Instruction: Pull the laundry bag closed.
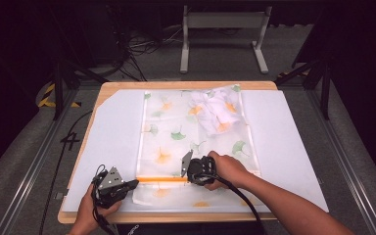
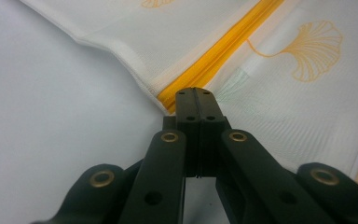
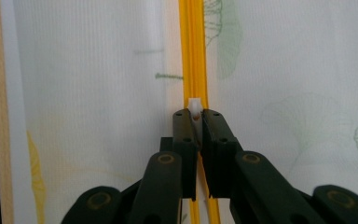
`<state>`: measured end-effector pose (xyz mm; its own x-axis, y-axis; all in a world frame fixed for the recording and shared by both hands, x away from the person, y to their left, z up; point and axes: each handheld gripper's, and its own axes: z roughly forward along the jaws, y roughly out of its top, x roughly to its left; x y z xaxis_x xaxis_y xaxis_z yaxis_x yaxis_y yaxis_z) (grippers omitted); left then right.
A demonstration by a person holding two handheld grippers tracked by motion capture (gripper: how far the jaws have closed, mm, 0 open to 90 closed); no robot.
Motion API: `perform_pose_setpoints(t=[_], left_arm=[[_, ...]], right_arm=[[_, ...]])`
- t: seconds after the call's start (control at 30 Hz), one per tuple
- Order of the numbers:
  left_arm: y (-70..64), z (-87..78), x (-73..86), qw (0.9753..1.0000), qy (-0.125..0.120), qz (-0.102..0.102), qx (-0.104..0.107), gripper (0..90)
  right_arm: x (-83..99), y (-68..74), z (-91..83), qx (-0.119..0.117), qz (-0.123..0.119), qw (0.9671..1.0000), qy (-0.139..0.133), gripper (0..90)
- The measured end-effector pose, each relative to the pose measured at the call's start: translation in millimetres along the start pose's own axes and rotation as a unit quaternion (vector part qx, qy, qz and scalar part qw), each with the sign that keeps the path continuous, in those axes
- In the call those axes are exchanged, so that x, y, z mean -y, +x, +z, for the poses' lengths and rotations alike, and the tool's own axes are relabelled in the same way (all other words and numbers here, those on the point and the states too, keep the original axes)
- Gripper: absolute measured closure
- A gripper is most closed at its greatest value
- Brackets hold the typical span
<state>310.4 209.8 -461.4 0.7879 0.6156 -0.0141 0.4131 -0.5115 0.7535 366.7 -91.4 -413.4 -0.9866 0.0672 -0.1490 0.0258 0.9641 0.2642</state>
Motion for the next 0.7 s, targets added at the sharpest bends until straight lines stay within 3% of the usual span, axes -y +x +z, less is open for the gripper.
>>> perform_pose_setpoints(t=[0.27, 0.7], left_arm=[[-0.1, 0.0, 0.0, 1.0, -0.001, 0.003, -0.002, 90.0], [-1.0, 0.0, 0.4, 1.0, -0.002, 0.003, -0.003, 90.0]], right_arm=[[11.8, 0.1, -4.2, 0.003, 0.003, 1.0, 0.006, 84.4], [44.5, -3.8, -14.1, 0.002, 0.035, 0.9994, 0.008, 84.4]])
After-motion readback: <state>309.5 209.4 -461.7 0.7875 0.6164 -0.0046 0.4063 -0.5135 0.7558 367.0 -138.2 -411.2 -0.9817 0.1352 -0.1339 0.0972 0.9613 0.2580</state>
